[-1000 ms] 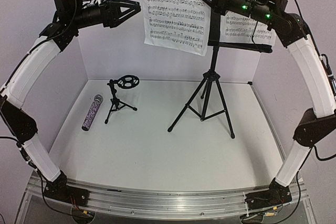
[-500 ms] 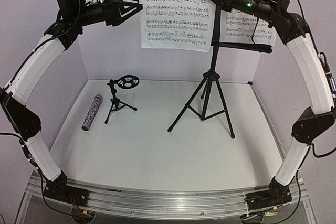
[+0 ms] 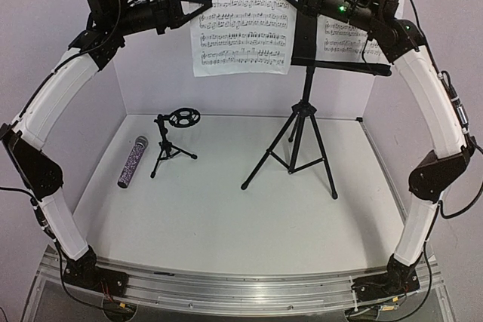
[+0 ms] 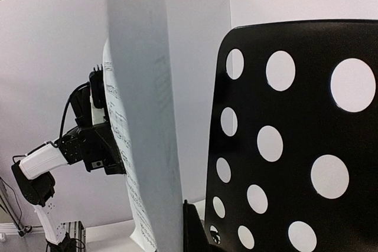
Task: Set up the instrument practice props
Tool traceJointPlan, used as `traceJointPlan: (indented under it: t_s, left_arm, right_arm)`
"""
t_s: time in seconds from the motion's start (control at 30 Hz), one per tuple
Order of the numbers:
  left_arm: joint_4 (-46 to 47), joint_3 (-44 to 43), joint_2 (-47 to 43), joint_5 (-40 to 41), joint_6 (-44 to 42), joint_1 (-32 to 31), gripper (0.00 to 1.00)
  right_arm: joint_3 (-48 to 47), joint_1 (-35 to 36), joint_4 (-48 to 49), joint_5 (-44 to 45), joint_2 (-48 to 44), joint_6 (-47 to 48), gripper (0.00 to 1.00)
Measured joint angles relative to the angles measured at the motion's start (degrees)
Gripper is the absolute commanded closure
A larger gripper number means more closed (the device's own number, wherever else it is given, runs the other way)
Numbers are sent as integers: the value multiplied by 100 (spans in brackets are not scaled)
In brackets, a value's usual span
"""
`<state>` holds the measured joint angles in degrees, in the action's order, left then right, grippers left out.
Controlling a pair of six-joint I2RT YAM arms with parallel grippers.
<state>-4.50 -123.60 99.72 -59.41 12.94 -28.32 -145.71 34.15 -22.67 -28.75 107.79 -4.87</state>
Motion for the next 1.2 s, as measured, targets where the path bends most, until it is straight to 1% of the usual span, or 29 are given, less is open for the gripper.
traceJointPlan:
  t_s: [0.23,0.27,0.37,0.4,0.47,0.5,0.53,0.63,0.77,0.9,1.03,1.1,1.2]
  left_arm:
    - [-345,-21,-41,429,-96,-4,100]
    - [-415,-45,-47,550,-110,-6,100]
    - [-621,-152,-74,928,-135,-17,100]
    - [-674,-187,-86,1046,-138,-16,100]
    - [-761,-254,-129,1311,-143,-13,100]
    - [-795,-273,-165,1444,-150,-13,100]
    - [-827,-285,-203,1568,-163,-11,100]
    - [-972,-407,-312,1930,-260,-1,100]
    - [-1180,-725,-399,2297,-438,32,100]
    - [-1295,-731,-573,2487,-593,60,100]
    - [-1303,-715,-627,2496,-746,64,100]
    - [-1278,-655,-629,2453,-853,63,100]
    - [-1249,-553,-625,2365,-1003,64,100]
  right_arm:
    - [-2,4,56,24,0,-21,100]
    - [-2,7,56,42,0,-27,95]
    - [17,27,102,196,0,-104,65]
    - [34,28,169,288,0,-139,58]
    - [78,24,314,467,-3,-183,51]
    - [121,24,377,568,-11,-247,44]
    - [182,24,442,673,-24,-294,35]
    - [391,24,579,979,-74,-518,27]
    - [1013,109,674,1466,-416,-828,28]
    - [2046,261,687,2156,-1091,-1037,33]
    - [2636,363,545,2675,-1578,-1170,36]
    - [2774,386,484,2798,-1707,-1206,39]
    - [3037,393,426,2978,-1857,-1231,48]
